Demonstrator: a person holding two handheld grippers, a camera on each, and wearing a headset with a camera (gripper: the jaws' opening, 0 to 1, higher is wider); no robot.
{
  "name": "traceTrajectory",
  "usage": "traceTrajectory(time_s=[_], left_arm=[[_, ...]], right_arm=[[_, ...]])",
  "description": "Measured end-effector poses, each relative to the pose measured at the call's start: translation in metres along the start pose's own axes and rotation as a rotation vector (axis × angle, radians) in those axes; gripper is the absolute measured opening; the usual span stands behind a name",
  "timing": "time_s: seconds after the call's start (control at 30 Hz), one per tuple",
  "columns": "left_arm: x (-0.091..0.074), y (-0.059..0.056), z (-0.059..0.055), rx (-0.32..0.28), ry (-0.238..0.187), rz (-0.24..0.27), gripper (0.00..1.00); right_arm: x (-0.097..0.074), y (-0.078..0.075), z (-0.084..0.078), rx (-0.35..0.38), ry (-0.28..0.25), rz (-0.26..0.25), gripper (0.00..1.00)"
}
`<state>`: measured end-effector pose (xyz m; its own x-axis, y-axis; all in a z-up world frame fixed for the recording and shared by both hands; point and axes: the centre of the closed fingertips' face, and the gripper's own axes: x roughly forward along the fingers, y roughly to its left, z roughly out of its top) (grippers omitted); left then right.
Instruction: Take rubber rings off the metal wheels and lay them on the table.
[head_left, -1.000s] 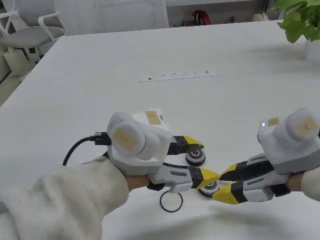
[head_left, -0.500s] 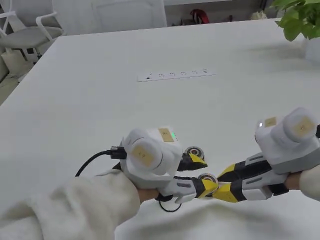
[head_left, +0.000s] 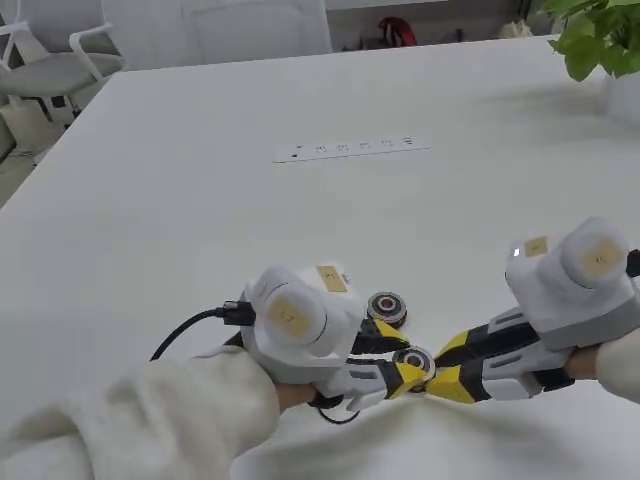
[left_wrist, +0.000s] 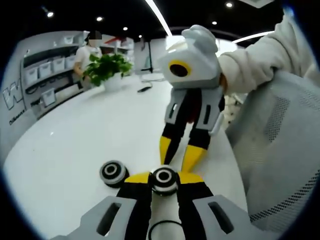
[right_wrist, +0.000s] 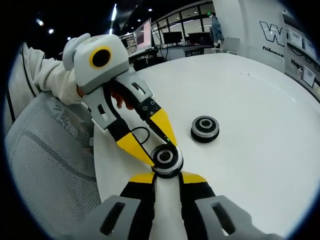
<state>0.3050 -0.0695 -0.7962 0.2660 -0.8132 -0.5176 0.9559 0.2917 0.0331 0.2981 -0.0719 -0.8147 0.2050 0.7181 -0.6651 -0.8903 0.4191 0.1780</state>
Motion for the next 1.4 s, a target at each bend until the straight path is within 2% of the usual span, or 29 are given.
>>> traceTrajectory(time_s=[0.13, 0.23, 0.57, 0.77, 0.93, 1.0, 1.4], left_arm=[[-0.0001, 0.0013, 0.0014, 0.004, -0.005, 0.006, 0.19], [0.0, -0.0006, -0.0011, 0.0, 0.006, -0.001, 0.14], [-0.0011, -0.001, -0.0016, -0.007, 0.006, 0.003, 0.14], [-0.0026, -0.0013, -0.0026, -0.009, -0.001, 0.001, 0.14], [-0.0023, -0.0013, -0.0027, -0.006, -0.006, 0.001, 0.14], [-0.0024, -0.0015, -0.0027, -0.002, -0.007, 0.0, 0.14], [-0.0033, -0.0024, -0.0034, 0.005, -0.016, 0.006, 0.13]], right_arm=[[0.0001, -0.0015, -0.0006, 0.001, 0.001, -0.004, 0.13], [0.0003, -0.002, -0.0009, -0.003, 0.002, -0.007, 0.12], [0.0005, -0.0008, -0.0018, -0.022, 0.009, -0.005, 0.1], [-0.0001, -0.0026, -0.0015, -0.028, 0.011, -0.014, 0.03], [0.0001, -0.0032, -0.0016, -0.025, 0.014, -0.017, 0.01], [0.0001, -0.0044, -0.0019, -0.016, 0.017, -0.022, 0.0], [-0.003, -0.0093, -0.0015, 0.183, 0.001, -0.013, 0.0]])
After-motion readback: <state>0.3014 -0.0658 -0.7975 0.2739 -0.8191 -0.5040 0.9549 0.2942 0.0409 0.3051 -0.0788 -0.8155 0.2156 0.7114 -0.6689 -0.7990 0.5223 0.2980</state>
